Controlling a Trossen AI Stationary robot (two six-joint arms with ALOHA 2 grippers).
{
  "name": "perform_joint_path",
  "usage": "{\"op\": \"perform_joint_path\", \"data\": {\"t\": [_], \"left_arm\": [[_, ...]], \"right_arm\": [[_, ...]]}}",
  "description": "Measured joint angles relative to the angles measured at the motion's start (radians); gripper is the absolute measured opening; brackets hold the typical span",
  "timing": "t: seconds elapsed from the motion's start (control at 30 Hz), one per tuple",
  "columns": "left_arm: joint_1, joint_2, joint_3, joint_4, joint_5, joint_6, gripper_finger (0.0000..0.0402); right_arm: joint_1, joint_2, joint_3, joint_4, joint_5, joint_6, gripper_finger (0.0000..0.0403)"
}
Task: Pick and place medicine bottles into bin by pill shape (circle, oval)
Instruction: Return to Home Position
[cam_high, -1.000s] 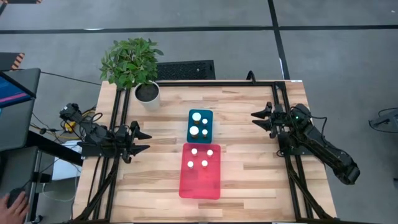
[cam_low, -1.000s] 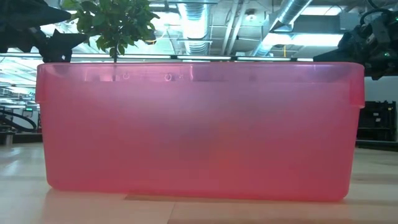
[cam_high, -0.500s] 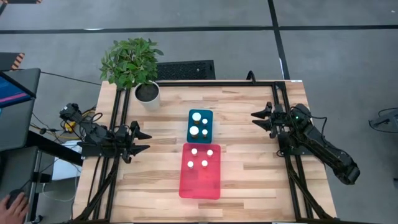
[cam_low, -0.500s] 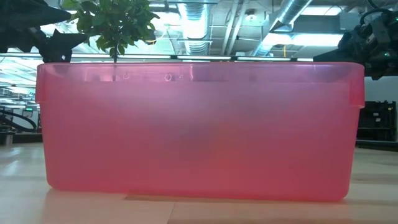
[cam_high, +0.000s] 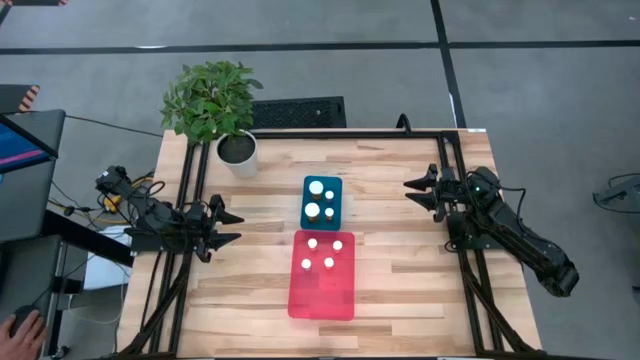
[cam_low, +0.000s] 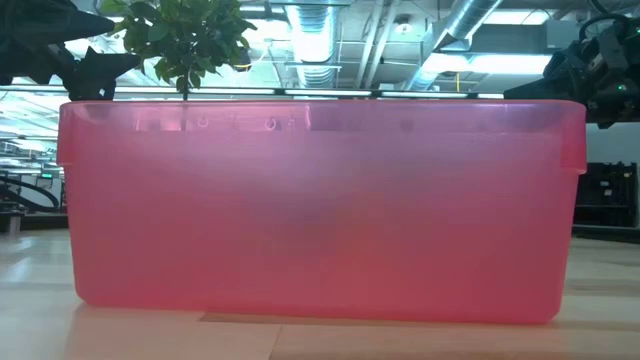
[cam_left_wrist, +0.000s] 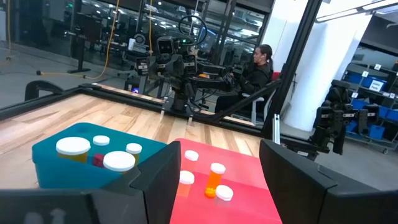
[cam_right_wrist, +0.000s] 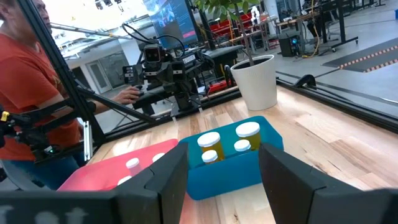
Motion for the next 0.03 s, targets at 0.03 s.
{"op": "perform_joint_path", "data": {"t": [0.03], "left_arm": [[0.000,0.000,0.000,0.000,0.000,0.000,0.0211]], "right_arm": [[0.000,0.000,0.000,0.000,0.000,0.000,0.0205]]}}
